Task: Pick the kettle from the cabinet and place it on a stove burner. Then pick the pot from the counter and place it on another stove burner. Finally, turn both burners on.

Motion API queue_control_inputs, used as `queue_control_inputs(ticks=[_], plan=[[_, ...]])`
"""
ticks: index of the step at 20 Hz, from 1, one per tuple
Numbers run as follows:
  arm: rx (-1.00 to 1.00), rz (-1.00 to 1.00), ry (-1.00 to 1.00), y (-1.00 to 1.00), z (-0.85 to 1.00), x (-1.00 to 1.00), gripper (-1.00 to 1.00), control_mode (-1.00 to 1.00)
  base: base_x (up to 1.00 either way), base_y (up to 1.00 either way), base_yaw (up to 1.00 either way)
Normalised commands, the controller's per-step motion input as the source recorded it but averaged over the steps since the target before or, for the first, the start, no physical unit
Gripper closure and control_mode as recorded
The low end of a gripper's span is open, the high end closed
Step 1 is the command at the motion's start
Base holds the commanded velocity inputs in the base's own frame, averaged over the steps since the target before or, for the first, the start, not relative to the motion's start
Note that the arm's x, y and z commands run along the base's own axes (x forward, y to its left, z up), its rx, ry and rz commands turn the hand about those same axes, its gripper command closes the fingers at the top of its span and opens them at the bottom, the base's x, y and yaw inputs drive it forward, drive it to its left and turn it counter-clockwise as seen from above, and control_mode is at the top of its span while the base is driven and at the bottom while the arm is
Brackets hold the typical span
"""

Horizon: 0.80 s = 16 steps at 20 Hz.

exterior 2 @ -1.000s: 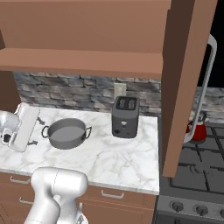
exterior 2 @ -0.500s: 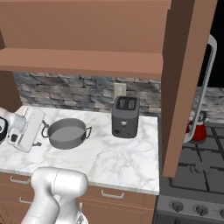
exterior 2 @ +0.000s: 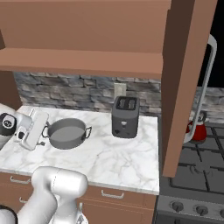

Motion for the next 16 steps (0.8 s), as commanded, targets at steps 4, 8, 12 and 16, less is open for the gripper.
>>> queue_control_inputs(ticks=[4, 8, 12, 16], plan=[[0.00, 0.00, 0.06, 0.20, -0.26, 0.46, -1.00, -1.00, 0.00, 0.00, 0.00], [0.00, 0.00, 0.04, 0.14, -0.30, 0.39, -1.00, -1.00, 0.00, 0.00, 0.00], [0.00, 0.00, 0.04, 0.05, -0.33, 0.31, -1.00, -1.00, 0.00, 0.00, 0.00], [0.05, 0.00, 0.00, 0.00, -0.37, 0.19, -1.00, -1.00, 0.00, 0.00, 0.00]])
